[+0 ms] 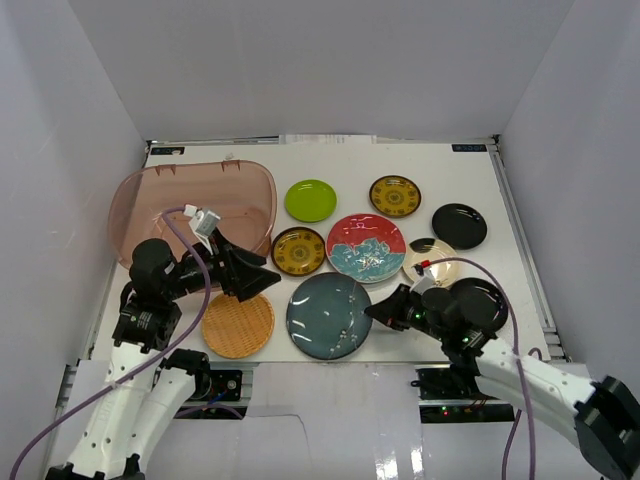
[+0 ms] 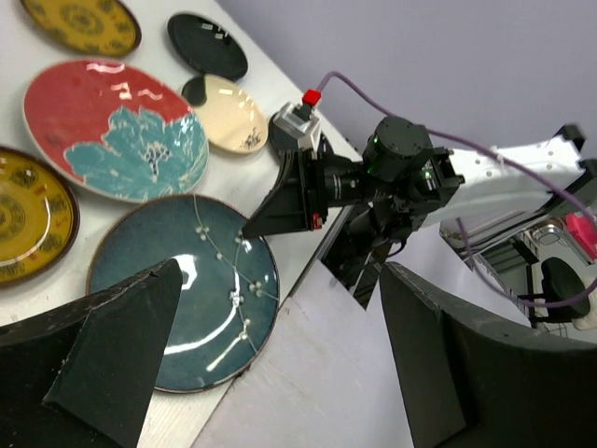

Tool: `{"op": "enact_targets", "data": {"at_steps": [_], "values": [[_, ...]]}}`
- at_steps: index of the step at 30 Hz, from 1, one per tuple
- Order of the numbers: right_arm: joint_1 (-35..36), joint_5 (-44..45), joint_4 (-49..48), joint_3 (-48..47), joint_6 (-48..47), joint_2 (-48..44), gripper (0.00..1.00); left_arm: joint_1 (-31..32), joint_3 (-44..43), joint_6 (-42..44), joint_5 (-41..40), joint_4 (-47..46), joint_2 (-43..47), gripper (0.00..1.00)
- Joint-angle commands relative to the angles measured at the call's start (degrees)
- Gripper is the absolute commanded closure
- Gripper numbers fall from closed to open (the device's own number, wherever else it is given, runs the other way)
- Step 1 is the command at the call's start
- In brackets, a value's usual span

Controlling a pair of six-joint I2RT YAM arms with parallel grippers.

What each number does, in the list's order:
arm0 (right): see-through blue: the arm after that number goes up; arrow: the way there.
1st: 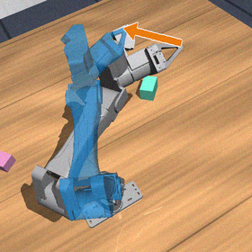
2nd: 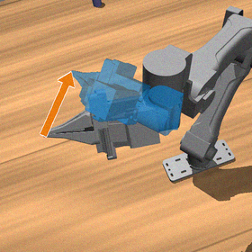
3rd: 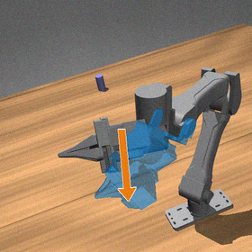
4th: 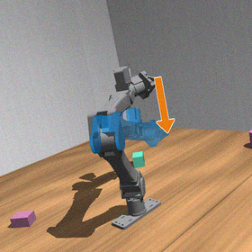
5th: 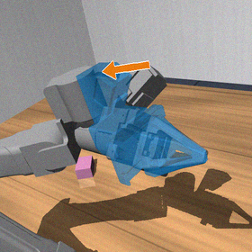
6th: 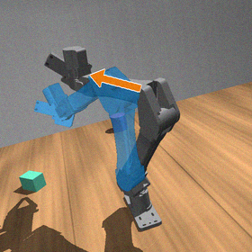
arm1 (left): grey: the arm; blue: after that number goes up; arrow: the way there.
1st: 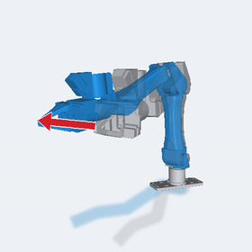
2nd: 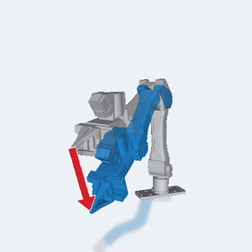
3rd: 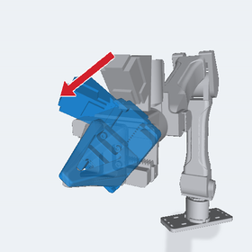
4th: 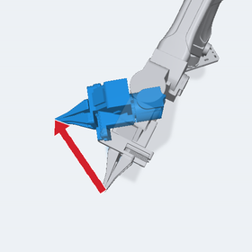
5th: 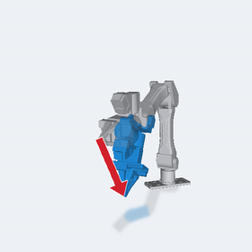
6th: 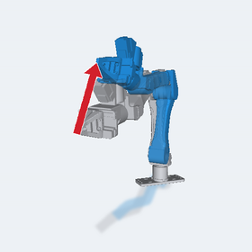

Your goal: Place the plates into the plastic bin on the countertop

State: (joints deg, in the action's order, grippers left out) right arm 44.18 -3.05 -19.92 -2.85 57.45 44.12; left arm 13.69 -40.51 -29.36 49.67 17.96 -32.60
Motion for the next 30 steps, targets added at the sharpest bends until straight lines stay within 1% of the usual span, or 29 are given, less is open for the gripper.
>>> {"op": "enact_targets", "data": {"at_steps": [1, 3, 4, 6, 7, 10, 11, 13, 14, 16, 17, 18, 19, 20, 21, 22, 23, 24, 25, 26, 27, 28, 30], "values": [[0.6, 0.2, 15.6, -5.7, -2.9, -12.2, 0.92, 0.3, -5.5, -0.3, -0.8, -0.5, 0.2, 0.02], [0.6, -0.7, 22.1, -10.2, -4.4, -17.2, 0.92, 0.3, -6.8, -1.3, -1.6, -0.6, 0.1, 0.02], [0.6, -1.3, 25.7, -15.2, -5.9, -18.2, 0.92, 0.4, -8.3, -1.7, -2.1, -0.6, 0.0, 0.04], [0.7, -2.1, 27.1, -20.3, -7.1, -18.7, 0.92, 0.5, -10.1, -2.7, -2.4, -1.1, 0.0, 0.04], [0.6, -2.7, 25.7, -24.7, -7.8, -18.0, 0.92, 0.5, -11.2, -3.0, -3.0, -1.1, -0.1, 0.05], [0.6, -5.6, 22.3, -32.1, -10.3, -11.9, 0.92, 0.7, -16.2, -3.2, -2.8, -1.0, -0.2, 0.05], [0.6, -6.1, 20.6, -37.0, -10.8, -8.6, 0.92, 0.9, -18.4, -3.2, -2.7, -0.6, -0.2, 0.05], [0.6, -6.2, 17.7, -41.2, -11.7, -5.7, 0.92, 1.2, -20.3, -2.8, -2.8, 0.3, -0.2, 0.05], [0.6, -5.9, 17.0, -45.6, -12.7, -2.8, 0.92, 1.5, -21.0, -2.5, -3.7, 1.4, 0.1, 0.05], [0.6, -5.7, 15.9, -49.3, -13.4, 0.2, 0.92, 1.7, -23.4, -1.6, -5.9, 3.0, 0.3, 0.05], [0.6, -5.8, 15.3, -53.1, -14.1, 4.4, 0.92, 1.9, -24.3, -1.4, -8.1, 4.4, 0.3, 0.05], [0.6, -6.3, 14.1, -55.0, -14.4, 6.6, 0.92, 2.0, -25.9, -1.3, -8.9, 4.9, 0.3, 0.05], [0.6, -6.9, 12.7, -56.7, -14.4, 9.2, 0.92, 2.0, -26.7, -1.2, -9.3, 5.0, 0.2, 0.05], [0.6, -7.4, 11.2, -58.3, -14.4, 14.7, 0.92, 2.3, -27.3, -1.7, -9.5, 5.1, 0.0, 0.05], [0.6, -8.5, 10.0, -61.8, -13.9, 17.5, 0.92, 2.4, -27.9, -1.9, -9.6, 5.2, -0.4, 0.05], [0.6, -8.9, 6.3, -63.3, -13.2, 20.5, 0.92, 2.5, -29.1, -2.1, -9.7, 5.2, -0.4, 0.05], [0.6, -9.3, 4.4, -65.1, -12.6, 26.1, 0.92, 2.7, -29.5, -2.2, -9.7, 5.1, -0.6, 0.05], [0.6, -9.9, 3.0, -69.4, -11.2, 29.2, 0.92, 2.9, -30.0, -2.2, -9.9, 5.2, -0.7, 0.05], [0.6, -10.0, 0.7, -71.8, -10.6, 32.5, 0.92, 3.1, -30.8, -2.1, -10.5, 5.4, -0.9, 0.05], [0.6, -10.0, 0.1, -74.4, -9.9, 38.9, 0.92, 3.4, -31.4, -1.9, -11.0, 6.1, -0.9, 0.05], [0.9, -10.7, -0.9, -80.0, -8.4, 42.2, 0.92, 3.5, -32.1, -1.8, -11.7, 6.4, -1.0, 0.05], [1.3, -10.8, -1.1, -83.0, -8.0, 48.5, 0.92, 4.1, -32.3, -1.6, -12.0, 6.8, -1.0, 0.04], [2.7, -9.5, -1.2, -88.9, -7.5, 54.6, 0.92, 4.3, -32.4, -1.1, -12.7, 7.1, -0.9, 0.04]]}}
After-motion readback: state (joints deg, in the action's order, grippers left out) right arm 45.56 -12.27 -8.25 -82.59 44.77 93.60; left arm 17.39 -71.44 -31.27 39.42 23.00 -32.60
